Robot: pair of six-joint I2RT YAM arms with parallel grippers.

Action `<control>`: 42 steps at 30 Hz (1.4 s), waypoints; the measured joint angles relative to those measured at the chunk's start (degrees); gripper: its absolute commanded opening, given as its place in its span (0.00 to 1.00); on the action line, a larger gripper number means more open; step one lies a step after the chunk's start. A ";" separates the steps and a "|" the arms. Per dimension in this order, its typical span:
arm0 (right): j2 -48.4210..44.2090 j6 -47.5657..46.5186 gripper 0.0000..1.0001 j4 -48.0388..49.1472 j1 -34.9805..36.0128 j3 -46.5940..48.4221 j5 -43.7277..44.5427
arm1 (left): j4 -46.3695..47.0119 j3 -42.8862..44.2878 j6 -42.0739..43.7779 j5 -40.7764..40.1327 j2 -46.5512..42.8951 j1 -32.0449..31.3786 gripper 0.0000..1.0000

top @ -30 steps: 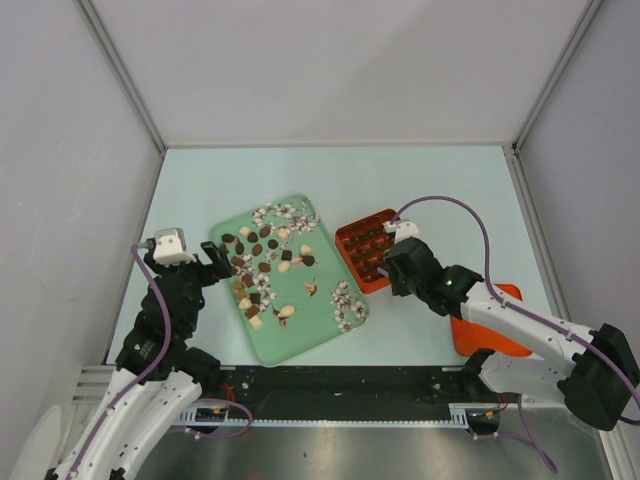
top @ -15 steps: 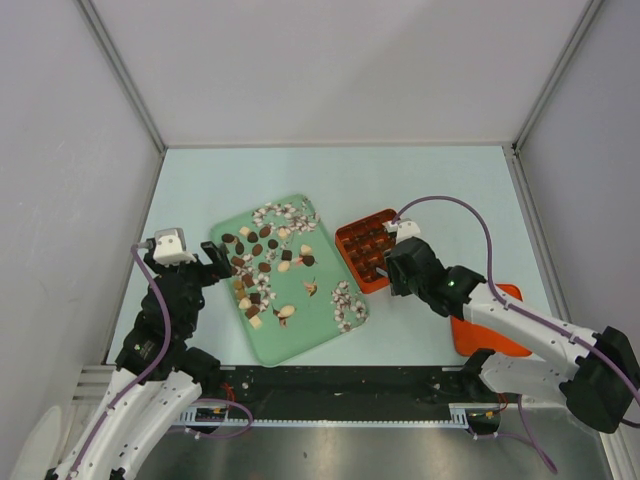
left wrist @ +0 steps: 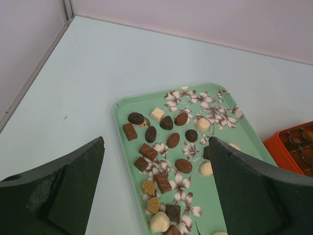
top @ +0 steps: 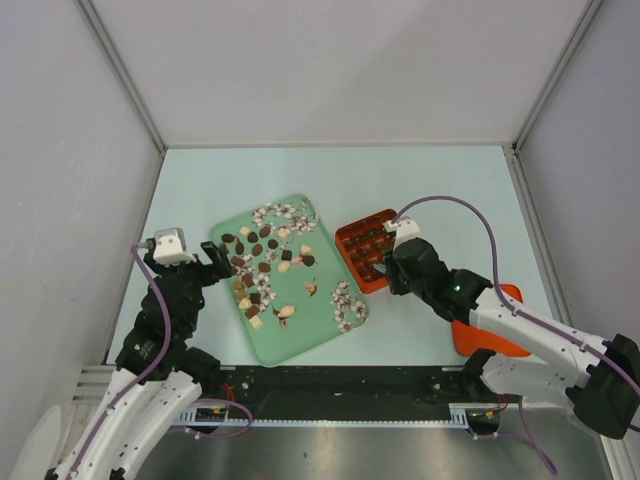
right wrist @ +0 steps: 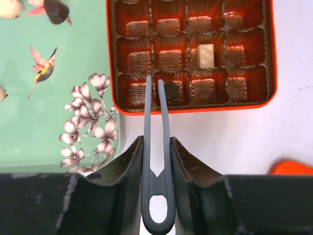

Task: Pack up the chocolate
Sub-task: Place the fake chocolate in the packing box, then move the fake chocolate to the plate.

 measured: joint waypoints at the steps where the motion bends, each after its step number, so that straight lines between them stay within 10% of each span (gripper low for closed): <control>1: 0.04 -0.28 0.26 0.13 0.55 0.04 0.11 | 0.00 0.00 0.00 0.00 0.00 0.00 0.92; 18: 13.92 -9.27 0.27 13.97 11.78 5.97 -1.88 | 0.00 0.00 0.02 0.09 0.11 0.00 0.92; 42: 43.39 -20.57 0.23 31.41 9.57 22.69 -13.84 | 0.00 0.00 0.42 1.05 0.11 0.00 0.92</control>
